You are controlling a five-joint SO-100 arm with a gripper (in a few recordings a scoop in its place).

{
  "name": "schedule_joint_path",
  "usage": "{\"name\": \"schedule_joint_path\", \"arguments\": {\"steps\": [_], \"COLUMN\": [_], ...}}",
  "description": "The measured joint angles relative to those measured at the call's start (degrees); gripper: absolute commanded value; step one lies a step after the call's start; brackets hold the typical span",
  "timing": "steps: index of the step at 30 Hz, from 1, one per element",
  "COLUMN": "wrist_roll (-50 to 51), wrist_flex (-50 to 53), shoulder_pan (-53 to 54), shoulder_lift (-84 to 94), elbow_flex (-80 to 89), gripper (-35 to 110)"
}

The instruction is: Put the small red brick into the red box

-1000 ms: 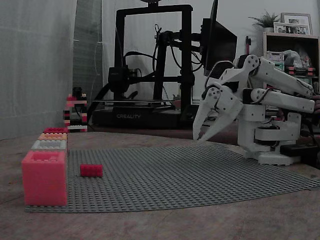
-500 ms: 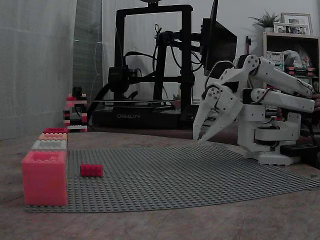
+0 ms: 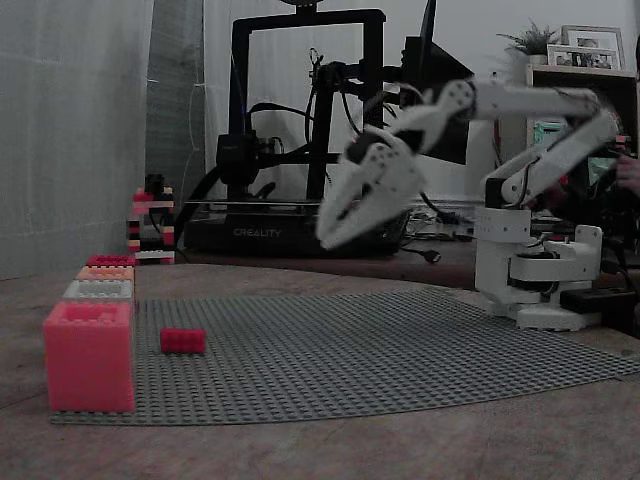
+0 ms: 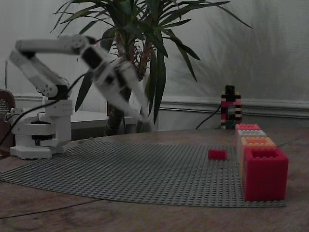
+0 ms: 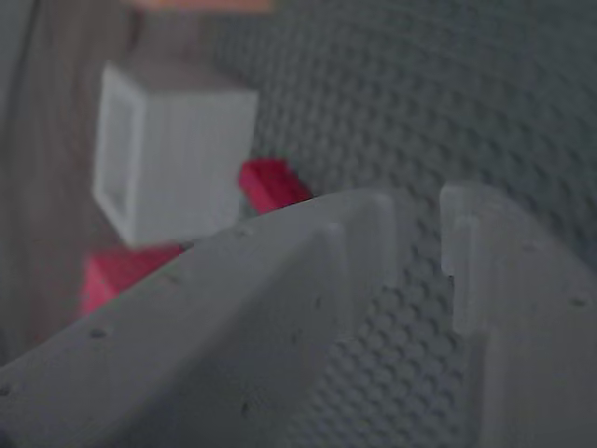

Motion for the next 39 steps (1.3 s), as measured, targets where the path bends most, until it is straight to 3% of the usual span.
{"name": "schedule_joint_path", "arguments": {"steps": [6,16,28,39], "wrist_roll": [-11.2,-19.2,-18.1,-17.7], "wrist_flex": [0.1,7.5,16.7,18.2], "shoulder_pan": [-1.8,-5.6,-11.4,-11.9], "shoulder_lift": [-25.4,-54.3,-69.8,-78.8], "elbow_flex": [-20.6,-45.3,-66.1,-77.0], "gripper": [8,22,22,20]}}
